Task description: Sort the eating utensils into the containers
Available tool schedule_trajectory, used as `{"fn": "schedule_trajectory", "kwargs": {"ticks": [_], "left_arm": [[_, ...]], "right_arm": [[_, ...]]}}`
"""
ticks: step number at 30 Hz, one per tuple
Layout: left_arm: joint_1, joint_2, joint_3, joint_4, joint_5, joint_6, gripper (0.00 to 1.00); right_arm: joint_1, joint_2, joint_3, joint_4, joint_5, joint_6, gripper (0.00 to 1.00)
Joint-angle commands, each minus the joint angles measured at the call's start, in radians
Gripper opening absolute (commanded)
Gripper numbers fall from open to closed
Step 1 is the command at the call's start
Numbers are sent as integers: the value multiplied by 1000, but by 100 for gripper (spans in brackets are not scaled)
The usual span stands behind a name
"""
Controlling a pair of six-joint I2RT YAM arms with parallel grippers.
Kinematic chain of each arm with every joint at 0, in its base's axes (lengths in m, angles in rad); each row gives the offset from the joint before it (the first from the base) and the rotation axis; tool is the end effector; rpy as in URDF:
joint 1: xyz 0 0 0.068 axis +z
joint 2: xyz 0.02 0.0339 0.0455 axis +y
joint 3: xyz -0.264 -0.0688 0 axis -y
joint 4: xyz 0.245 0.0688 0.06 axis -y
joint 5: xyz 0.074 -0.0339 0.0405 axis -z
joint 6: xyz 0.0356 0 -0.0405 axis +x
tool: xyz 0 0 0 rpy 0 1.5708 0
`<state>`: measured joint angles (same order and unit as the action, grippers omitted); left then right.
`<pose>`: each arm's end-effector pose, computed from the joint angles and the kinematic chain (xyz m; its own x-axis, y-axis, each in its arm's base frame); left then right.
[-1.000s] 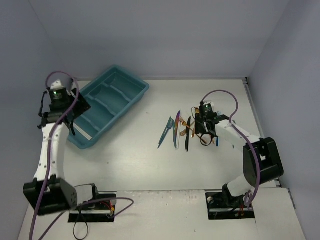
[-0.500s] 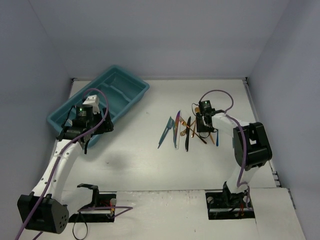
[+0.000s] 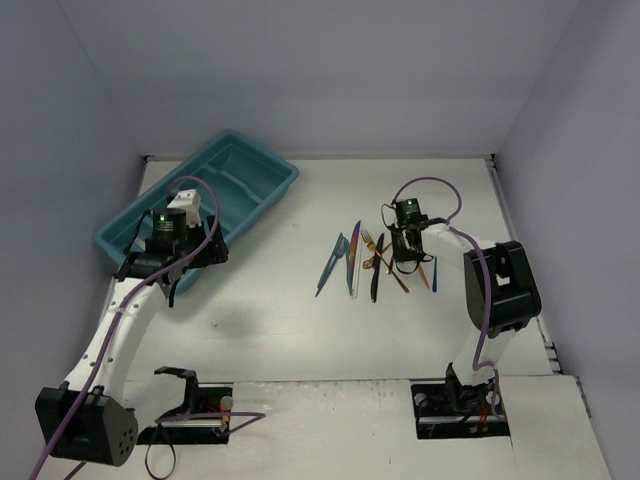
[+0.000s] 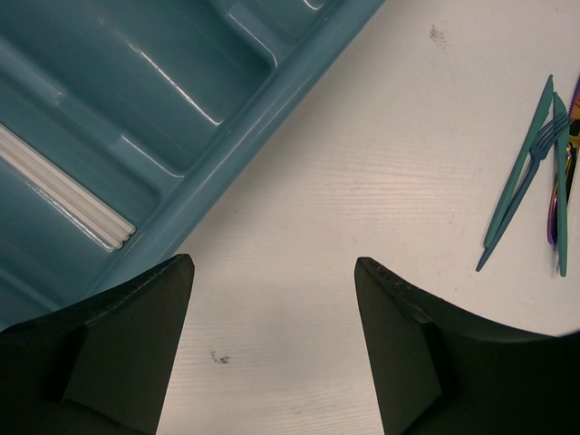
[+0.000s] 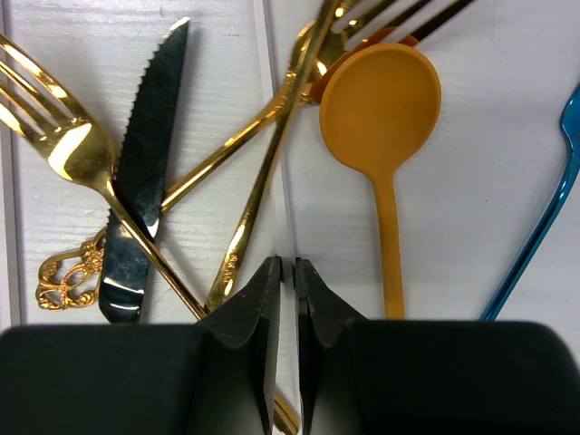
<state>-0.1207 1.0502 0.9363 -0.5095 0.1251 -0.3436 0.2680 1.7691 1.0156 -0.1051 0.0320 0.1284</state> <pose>0.2255 -0.0318 0.3105 -0.6198 -0.2615 -0.7399 0.0119 0.9396 -0.3421 0.3507 0.0951 0.1655 -0.7552 -0.0747 -0.6512 -0.1490 0.9870 0.0597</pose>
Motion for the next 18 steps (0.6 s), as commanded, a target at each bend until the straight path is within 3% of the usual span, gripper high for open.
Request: {"fn": "schedule_trajectory", "kwargs": {"ticks": [1, 18], "left_arm": [[-3, -25, 24, 62, 16, 21, 69], [-3, -39, 21, 63, 25, 18, 69]], "right_arm": [[14, -47, 32, -36, -18, -11, 0], [41, -197, 39, -239, 14, 52, 0]]}}
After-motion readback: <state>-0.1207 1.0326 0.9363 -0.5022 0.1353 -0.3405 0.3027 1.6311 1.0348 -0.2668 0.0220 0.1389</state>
